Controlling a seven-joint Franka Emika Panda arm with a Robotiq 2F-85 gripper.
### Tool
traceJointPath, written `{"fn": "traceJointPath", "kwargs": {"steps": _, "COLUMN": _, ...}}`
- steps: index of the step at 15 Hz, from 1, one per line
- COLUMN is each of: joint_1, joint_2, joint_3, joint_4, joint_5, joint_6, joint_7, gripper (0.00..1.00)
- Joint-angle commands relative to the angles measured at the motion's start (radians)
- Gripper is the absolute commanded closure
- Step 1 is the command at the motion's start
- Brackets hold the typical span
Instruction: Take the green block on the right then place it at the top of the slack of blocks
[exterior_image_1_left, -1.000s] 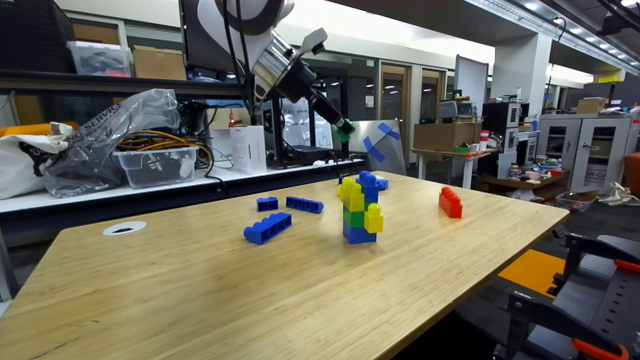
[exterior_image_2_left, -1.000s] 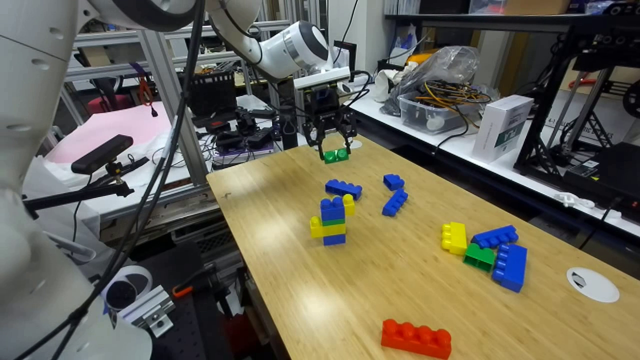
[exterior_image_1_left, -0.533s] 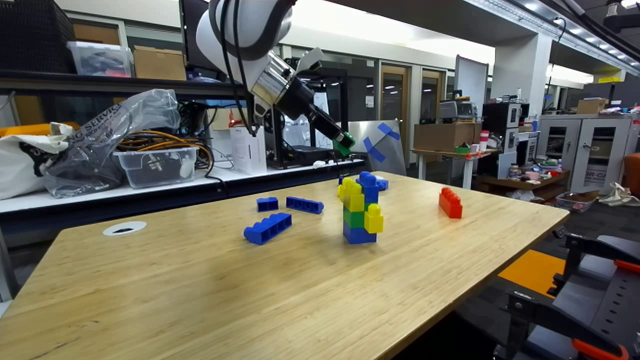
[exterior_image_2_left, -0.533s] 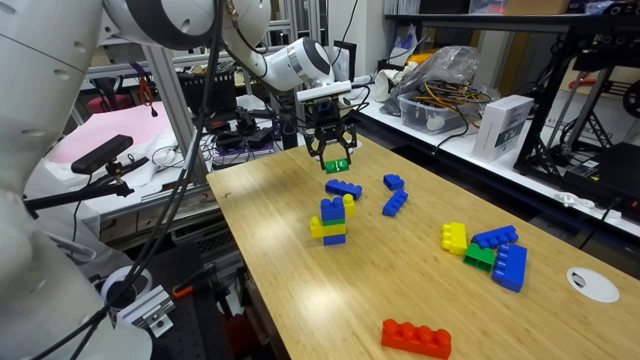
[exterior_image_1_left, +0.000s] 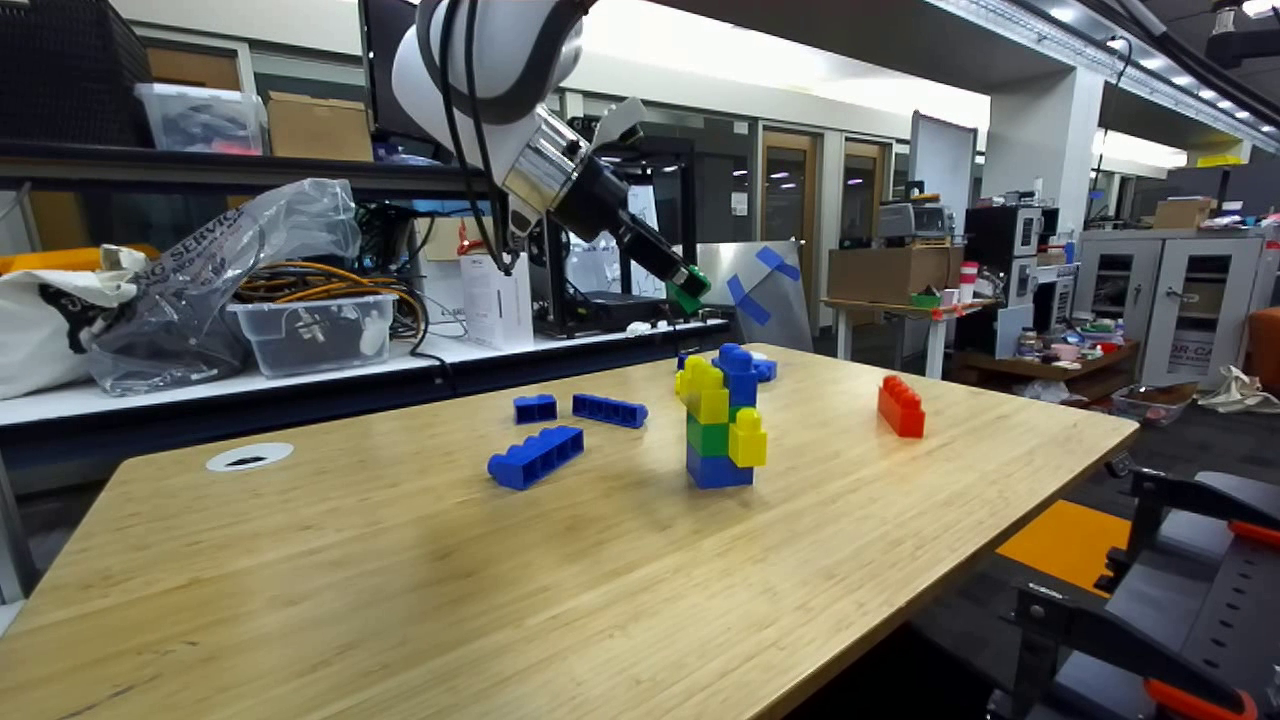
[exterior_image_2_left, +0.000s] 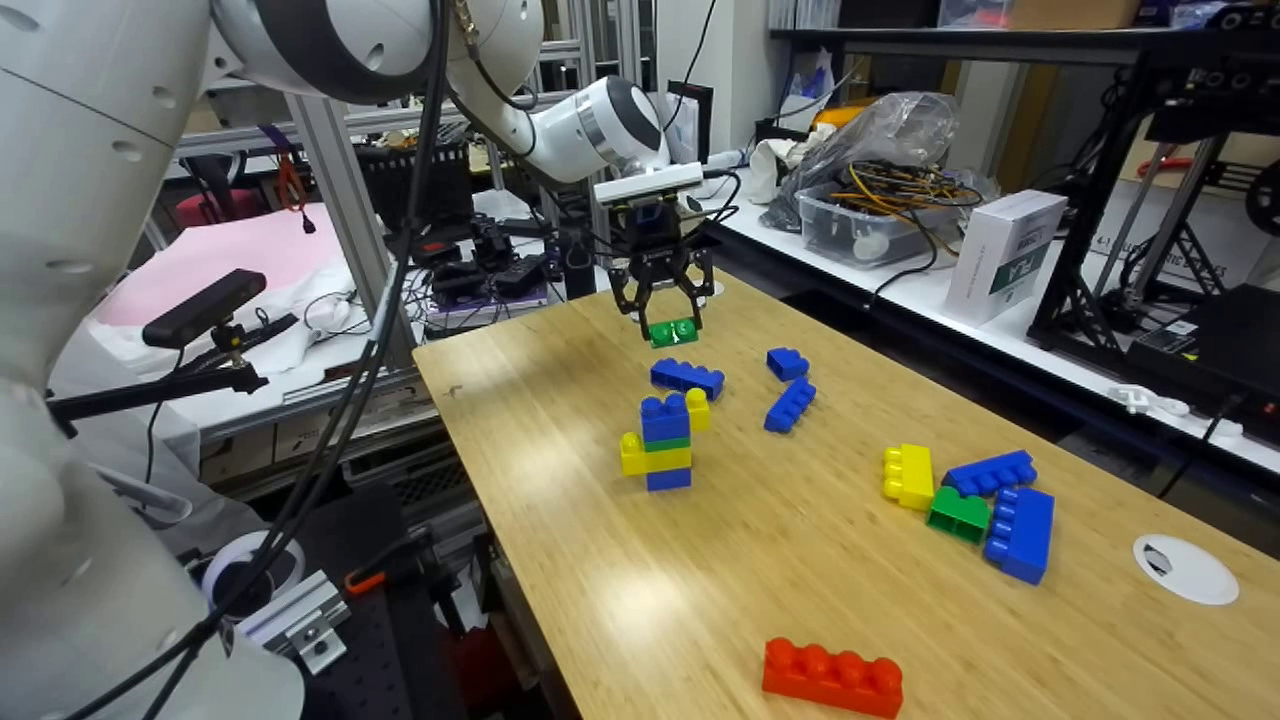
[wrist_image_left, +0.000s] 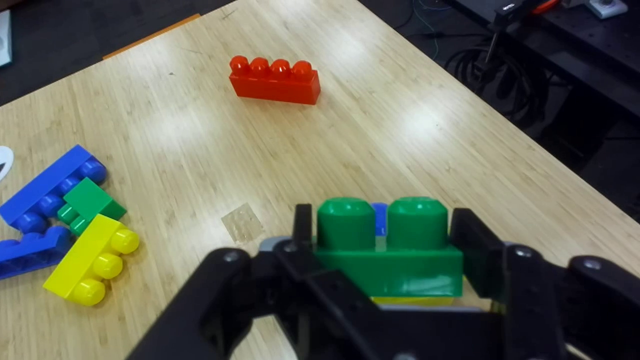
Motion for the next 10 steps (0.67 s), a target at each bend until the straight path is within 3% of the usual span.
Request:
{"fn": "traceJointPath", "kwargs": {"steps": 1, "joint_1": -0.004, "joint_2": 0.003, "joint_3": 0.007, "joint_4": 0.005, "joint_5": -0.003, "joint_6": -0.005, "joint_7": 0.002, "gripper": 0.31}}
{"fn": "traceJointPath", "kwargs": {"steps": 7, "joint_1": -0.004, "joint_2": 0.003, "joint_3": 0.007, "joint_4": 0.005, "joint_5": -0.003, "joint_6": -0.005, "joint_7": 0.002, "gripper": 0.31}}
{"fn": "traceJointPath", "kwargs": {"steps": 8, "joint_1": -0.004, "joint_2": 0.003, "joint_3": 0.007, "joint_4": 0.005, "joint_5": -0.003, "joint_6": -0.005, "joint_7": 0.002, "gripper": 0.56}}
{"fn": "traceJointPath", "kwargs": {"steps": 10, "joint_1": 0.006, "joint_2": 0.024, "joint_3": 0.005, "joint_4": 0.043, "joint_5": -0.003, "joint_6": -0.027, "joint_7": 0.0, "gripper": 0.56}}
